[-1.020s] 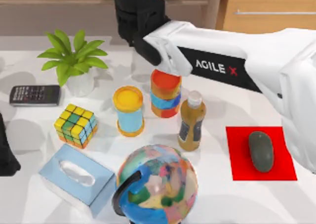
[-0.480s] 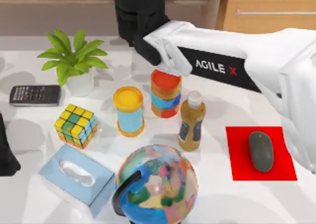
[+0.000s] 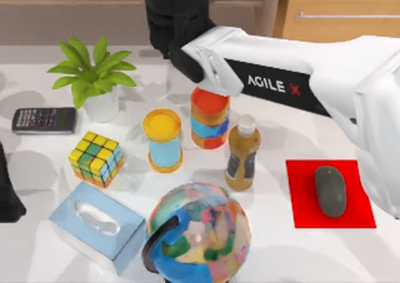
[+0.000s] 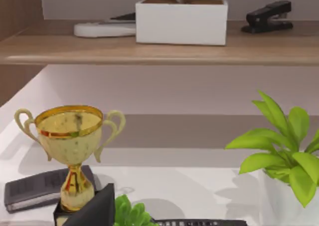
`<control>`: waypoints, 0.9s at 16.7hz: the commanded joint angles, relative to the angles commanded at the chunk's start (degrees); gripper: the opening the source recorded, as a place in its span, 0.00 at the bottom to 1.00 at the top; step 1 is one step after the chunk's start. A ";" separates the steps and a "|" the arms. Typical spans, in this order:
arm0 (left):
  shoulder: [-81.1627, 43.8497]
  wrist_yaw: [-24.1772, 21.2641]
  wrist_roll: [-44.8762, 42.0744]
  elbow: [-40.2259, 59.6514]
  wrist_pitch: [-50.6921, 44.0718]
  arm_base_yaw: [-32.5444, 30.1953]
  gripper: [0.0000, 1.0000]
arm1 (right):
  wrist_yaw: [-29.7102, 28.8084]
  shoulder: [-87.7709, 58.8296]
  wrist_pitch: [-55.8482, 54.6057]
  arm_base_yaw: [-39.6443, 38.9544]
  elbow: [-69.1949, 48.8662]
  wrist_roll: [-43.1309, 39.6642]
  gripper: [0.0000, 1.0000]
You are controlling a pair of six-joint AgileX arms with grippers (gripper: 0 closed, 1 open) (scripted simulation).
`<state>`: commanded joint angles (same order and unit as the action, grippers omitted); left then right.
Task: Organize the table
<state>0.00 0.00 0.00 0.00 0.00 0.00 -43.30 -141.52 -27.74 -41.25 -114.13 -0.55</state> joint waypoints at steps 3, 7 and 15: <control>0.00 0.00 0.00 0.00 0.00 0.00 1.00 | 0.00 0.00 0.00 0.00 0.00 0.00 0.00; 0.00 0.00 0.00 0.00 0.00 0.00 1.00 | 0.02 0.10 0.01 -0.21 -0.01 0.08 0.00; 0.00 0.00 0.00 0.00 0.00 0.00 1.00 | -2.61 7.36 -2.48 -2.92 9.87 0.16 0.00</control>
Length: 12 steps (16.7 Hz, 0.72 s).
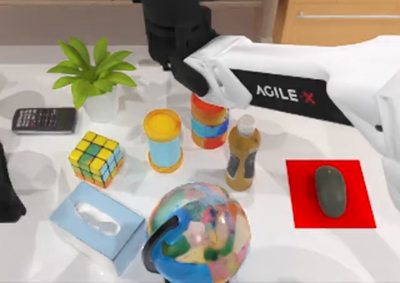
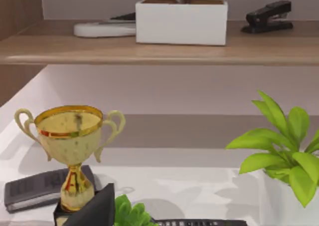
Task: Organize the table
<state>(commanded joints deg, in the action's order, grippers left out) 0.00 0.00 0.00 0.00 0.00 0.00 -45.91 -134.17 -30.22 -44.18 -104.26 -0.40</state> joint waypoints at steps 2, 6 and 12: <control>0.00 0.00 0.00 0.00 0.00 0.00 1.00 | -0.34 0.87 -0.31 -0.35 1.14 0.03 0.00; 0.00 0.00 0.00 0.00 0.00 0.00 1.00 | -0.19 0.56 -0.18 -0.02 0.93 0.12 0.00; 0.00 0.00 0.00 0.00 0.00 0.00 1.00 | 7.56 8.63 -2.30 0.83 11.11 4.94 0.00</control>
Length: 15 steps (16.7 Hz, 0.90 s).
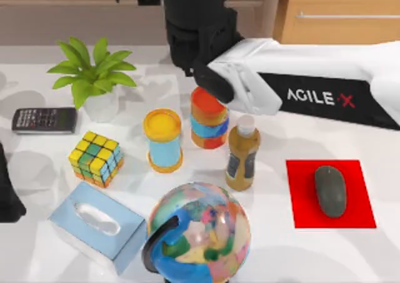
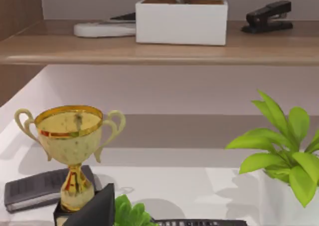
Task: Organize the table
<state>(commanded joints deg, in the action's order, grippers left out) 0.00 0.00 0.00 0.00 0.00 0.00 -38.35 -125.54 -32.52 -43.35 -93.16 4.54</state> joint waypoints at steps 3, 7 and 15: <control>0.00 0.00 0.00 0.00 0.00 0.00 1.00 | 8.09 7.89 -1.76 0.78 10.80 5.08 0.00; 0.00 0.00 0.00 0.00 0.00 0.00 1.00 | 20.83 20.60 -4.26 3.46 27.66 13.52 0.00; 0.00 0.00 0.00 0.00 0.00 0.00 1.00 | 44.93 41.36 -7.80 19.65 56.38 34.51 0.00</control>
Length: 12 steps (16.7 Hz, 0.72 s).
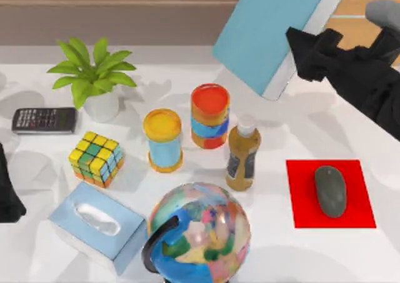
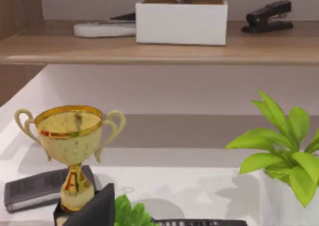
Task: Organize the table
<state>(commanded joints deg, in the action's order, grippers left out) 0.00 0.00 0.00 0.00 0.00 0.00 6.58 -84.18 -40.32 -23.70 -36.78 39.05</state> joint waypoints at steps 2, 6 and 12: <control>0.00 0.00 0.00 0.00 0.00 0.00 1.00 | 4.40 1.36 -0.08 7.32 3.68 5.87 0.00; 0.00 0.00 0.00 0.00 0.00 0.00 1.00 | 11.13 -0.41 0.40 23.98 6.19 17.71 0.00; 0.00 0.00 0.00 0.00 0.00 0.00 1.00 | 17.01 -9.70 1.01 46.09 -0.90 33.68 0.00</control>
<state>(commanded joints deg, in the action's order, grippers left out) 0.00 0.00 0.00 0.00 0.00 0.00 23.59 -93.88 -39.31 22.39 -37.68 72.73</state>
